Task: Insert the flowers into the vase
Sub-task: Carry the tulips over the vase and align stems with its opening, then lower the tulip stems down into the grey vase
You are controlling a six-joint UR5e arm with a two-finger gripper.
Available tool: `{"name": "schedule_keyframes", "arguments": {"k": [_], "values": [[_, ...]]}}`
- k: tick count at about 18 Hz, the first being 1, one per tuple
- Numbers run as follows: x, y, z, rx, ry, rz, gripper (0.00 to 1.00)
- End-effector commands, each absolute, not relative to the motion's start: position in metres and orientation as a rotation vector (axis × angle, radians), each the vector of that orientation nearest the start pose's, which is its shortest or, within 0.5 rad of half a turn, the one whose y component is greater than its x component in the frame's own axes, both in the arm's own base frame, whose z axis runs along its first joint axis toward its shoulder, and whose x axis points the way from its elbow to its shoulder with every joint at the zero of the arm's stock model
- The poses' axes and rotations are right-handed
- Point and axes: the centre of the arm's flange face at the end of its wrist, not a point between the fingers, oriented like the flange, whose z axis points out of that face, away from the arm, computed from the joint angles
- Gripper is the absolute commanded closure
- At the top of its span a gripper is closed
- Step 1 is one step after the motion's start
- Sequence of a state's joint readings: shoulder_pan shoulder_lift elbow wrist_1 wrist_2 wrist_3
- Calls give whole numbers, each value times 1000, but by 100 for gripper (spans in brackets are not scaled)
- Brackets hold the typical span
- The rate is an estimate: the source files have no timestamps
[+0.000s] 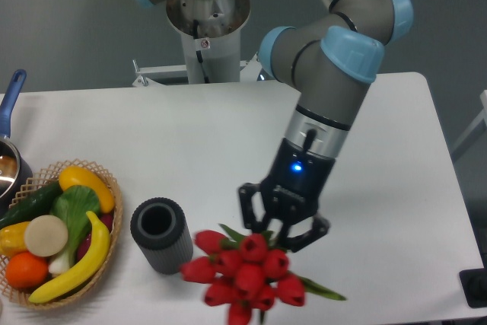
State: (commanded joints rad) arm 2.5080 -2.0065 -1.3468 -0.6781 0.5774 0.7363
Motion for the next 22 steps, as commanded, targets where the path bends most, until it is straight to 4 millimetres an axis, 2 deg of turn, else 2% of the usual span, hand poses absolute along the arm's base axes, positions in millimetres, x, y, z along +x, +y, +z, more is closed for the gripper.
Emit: {"name": "schedule_keyframes", "arguments": {"k": [4, 9, 15, 18, 20, 22], "values": [[-405, 570, 493, -1969, 198, -239, 88], [-382, 578, 502, -1899, 243, -332, 88], [-368, 568, 490, -1743, 290, -516, 88], [-357, 557, 489, -1721, 287, -553, 86], [-355, 555, 478, -1716, 282, -571, 86], [-356, 554, 477, -1703, 297, -566, 85]]}}
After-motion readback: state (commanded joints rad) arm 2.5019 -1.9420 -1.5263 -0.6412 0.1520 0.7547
